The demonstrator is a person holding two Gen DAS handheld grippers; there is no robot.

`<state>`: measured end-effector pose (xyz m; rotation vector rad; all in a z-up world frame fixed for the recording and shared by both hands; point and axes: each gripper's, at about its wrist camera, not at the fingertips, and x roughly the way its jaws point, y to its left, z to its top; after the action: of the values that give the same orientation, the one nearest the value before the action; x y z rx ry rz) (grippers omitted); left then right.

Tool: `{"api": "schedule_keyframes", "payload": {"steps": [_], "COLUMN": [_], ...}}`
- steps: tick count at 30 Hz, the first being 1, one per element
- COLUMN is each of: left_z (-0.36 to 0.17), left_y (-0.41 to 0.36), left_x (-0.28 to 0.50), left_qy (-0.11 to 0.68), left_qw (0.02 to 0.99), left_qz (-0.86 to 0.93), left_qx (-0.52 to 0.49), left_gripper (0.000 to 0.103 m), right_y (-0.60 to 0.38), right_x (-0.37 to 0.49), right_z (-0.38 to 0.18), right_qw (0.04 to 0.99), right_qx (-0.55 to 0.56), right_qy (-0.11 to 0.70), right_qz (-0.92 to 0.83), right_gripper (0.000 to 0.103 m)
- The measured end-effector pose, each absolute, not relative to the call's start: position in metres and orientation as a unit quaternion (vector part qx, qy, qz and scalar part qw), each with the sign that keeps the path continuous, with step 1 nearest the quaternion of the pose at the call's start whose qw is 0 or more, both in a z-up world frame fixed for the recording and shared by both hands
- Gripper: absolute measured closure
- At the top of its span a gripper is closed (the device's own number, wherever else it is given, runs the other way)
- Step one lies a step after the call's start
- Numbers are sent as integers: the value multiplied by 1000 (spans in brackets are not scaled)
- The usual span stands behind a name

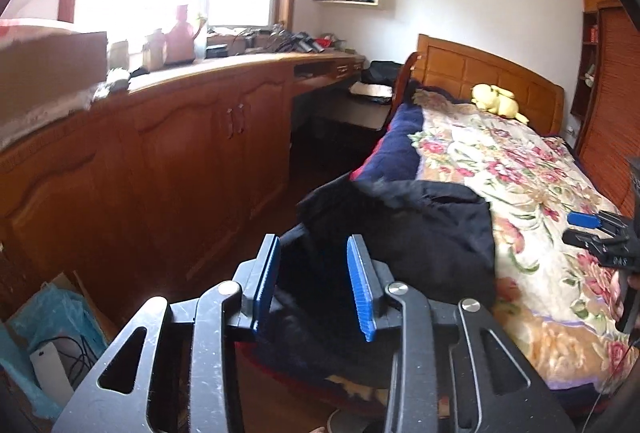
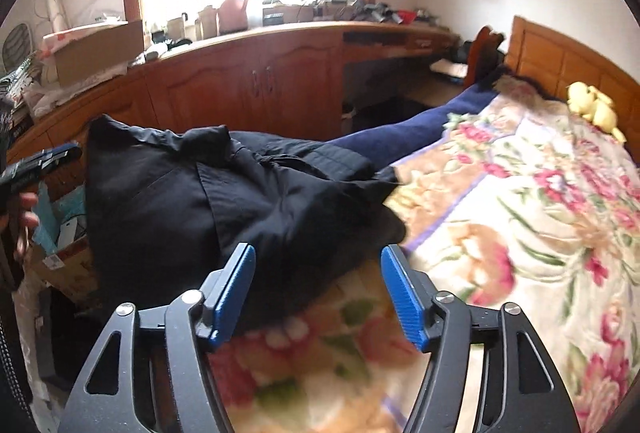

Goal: Fold large clothes

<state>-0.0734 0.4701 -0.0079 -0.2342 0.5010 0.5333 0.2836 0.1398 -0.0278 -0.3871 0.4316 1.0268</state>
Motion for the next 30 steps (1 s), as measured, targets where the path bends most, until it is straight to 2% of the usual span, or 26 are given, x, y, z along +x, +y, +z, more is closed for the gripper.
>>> {"api": "schedule_keyframes", "payload": {"steps": [4,11,18,30], "left_z": [14,32,24,1], "left_y": [438,371,283,155], "left_x": [-56,-15,26,64], "left_qy": [235,224,233,258], "left_qw": [937,952,963,965], "left_qz": [243,191,123,31], "left_qx": [-89,-81,-60,-41], "left_gripper": [67,64,64,61], "right_y": [89,2,-56,-117], "right_x": [257,245,227,183], "right_z": [-17,-4,-21,-32], "right_qw": [853,879,904,933], "right_qx": [-171,-134,-118,-80], "right_qy": [177,154,150,156], "right_qz": [461,430,382,316], "right_gripper": [26,23,17,17]}}
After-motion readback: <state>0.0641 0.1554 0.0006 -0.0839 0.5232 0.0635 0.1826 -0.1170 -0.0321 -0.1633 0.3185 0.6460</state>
